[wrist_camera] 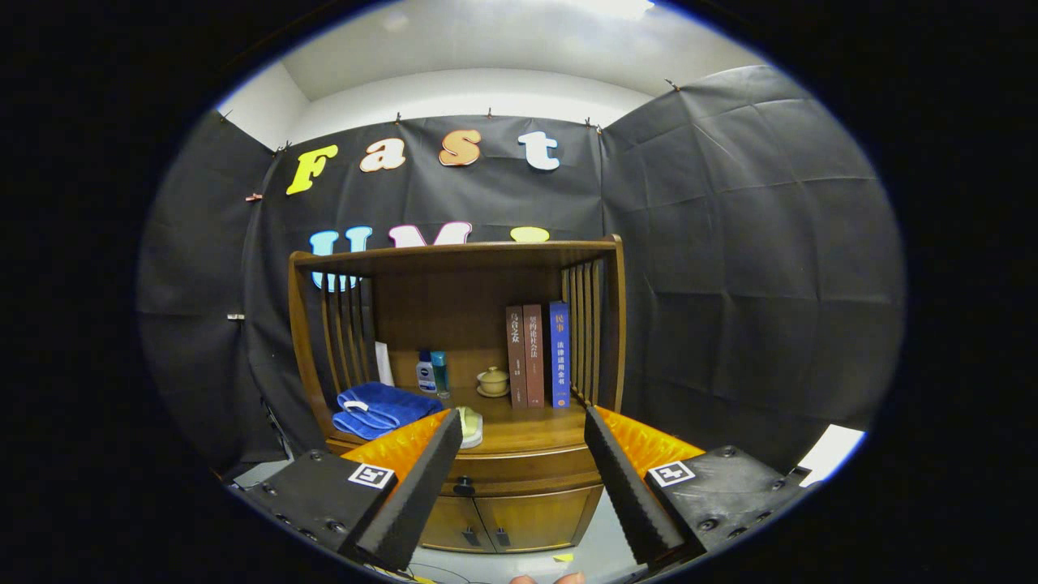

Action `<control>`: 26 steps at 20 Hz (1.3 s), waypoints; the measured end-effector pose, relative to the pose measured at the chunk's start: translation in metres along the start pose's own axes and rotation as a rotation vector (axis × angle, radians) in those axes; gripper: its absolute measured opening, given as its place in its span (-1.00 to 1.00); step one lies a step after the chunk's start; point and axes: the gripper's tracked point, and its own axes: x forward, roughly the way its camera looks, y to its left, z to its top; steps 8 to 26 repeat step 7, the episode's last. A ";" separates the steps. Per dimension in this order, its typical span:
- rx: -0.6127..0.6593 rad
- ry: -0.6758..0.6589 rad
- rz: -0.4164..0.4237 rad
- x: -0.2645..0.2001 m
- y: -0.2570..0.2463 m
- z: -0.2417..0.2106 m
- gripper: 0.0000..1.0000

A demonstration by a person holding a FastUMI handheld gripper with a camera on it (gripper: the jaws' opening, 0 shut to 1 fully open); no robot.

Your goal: Pull open the drawer, take out the items inside it, and place them on the countertop above the cabinet.

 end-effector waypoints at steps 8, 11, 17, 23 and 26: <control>-0.027 -0.007 0.005 -0.003 0.004 0.001 0.95; -0.027 -0.007 0.005 -0.003 0.004 0.001 0.95; -0.027 -0.007 0.005 -0.003 0.004 0.001 0.95; -0.027 -0.007 0.005 -0.003 0.004 0.001 0.95; -0.027 -0.007 0.005 -0.003 0.004 0.001 0.95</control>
